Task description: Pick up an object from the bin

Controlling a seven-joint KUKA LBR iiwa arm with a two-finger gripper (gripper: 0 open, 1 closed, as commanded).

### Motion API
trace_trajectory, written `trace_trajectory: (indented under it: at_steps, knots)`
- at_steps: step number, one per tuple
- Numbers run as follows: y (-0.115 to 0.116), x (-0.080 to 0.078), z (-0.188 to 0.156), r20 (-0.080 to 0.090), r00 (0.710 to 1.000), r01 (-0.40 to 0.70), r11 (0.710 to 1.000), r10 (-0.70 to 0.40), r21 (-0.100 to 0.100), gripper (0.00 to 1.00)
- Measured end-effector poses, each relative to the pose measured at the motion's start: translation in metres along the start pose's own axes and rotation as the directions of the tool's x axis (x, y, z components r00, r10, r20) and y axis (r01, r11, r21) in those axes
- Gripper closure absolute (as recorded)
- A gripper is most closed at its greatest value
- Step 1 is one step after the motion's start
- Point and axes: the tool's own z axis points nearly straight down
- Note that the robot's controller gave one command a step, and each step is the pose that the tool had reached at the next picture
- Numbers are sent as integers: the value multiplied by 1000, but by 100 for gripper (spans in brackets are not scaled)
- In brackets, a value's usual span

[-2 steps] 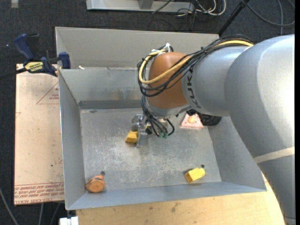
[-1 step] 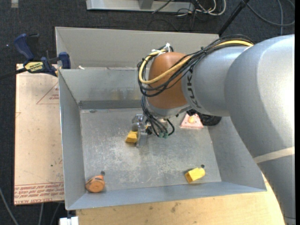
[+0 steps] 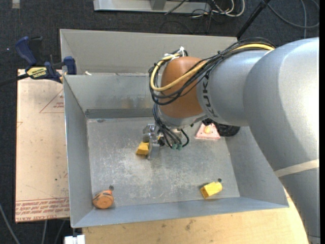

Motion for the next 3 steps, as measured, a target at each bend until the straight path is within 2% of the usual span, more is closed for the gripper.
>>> trace_trajectory:
  at_steps: [3]
  knots:
    - [0,0,0,0,1000,0,1000,0,0,100]
